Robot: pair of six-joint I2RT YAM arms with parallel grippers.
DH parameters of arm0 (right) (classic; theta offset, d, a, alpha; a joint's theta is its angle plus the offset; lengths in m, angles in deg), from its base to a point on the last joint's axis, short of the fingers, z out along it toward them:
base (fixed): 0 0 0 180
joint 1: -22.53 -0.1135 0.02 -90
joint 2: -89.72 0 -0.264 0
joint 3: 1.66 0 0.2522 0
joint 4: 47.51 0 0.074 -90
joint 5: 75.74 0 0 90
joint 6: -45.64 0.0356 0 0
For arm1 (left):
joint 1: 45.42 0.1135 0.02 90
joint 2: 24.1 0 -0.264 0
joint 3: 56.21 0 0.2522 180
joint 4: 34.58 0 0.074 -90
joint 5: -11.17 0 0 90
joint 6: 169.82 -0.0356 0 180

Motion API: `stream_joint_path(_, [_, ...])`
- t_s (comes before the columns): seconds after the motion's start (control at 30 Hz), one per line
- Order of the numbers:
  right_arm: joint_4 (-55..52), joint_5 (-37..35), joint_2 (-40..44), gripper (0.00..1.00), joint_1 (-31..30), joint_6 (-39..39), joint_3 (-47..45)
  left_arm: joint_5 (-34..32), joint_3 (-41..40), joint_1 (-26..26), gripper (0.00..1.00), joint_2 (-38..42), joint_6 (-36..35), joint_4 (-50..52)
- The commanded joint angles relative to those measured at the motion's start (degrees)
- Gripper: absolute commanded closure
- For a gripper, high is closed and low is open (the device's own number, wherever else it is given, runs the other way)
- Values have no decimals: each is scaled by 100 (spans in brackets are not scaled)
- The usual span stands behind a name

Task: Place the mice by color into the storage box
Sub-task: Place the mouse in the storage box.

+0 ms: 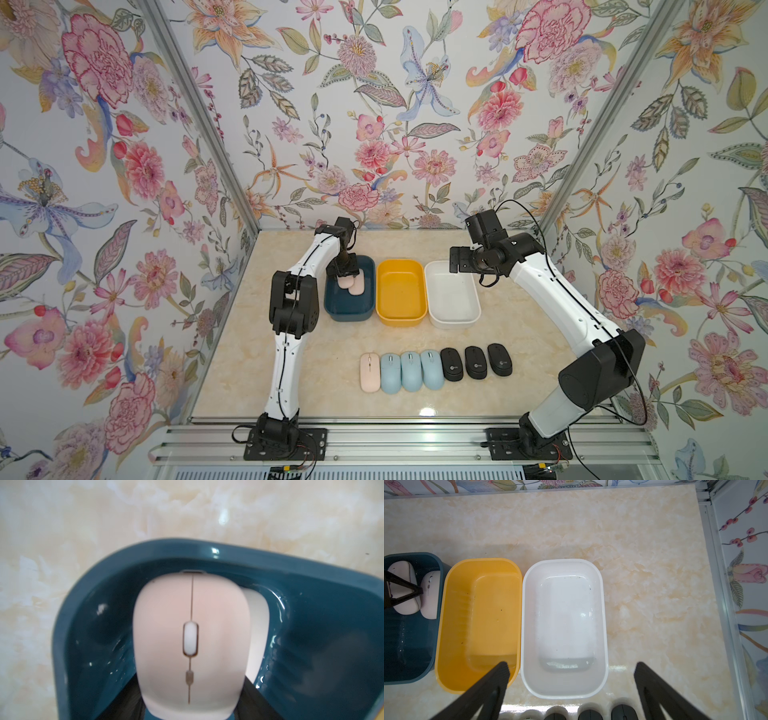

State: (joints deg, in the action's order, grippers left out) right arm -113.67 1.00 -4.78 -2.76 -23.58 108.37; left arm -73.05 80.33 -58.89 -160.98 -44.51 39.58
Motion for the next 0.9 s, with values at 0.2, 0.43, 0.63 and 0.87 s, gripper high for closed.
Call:
stream_joint_path(0.2, [-7, -12, 305, 2, 37, 52, -141, -51, 142, 80, 34, -263, -93, 130])
stream_joint_path(0.43, [25, -27, 411, 2, 34, 86, -351, -51, 132, 80, 18, -79, -117, 156])
stream_joint_path(0.63, [60, -29, 607, 2, 34, 135, -532, -54, 55, 56, 19, 400, -146, 233])
stream_joint_path(0.87, [-6, -204, 723, 1, 60, 3, -534, -148, -290, -37, 21, 1447, -176, 647])
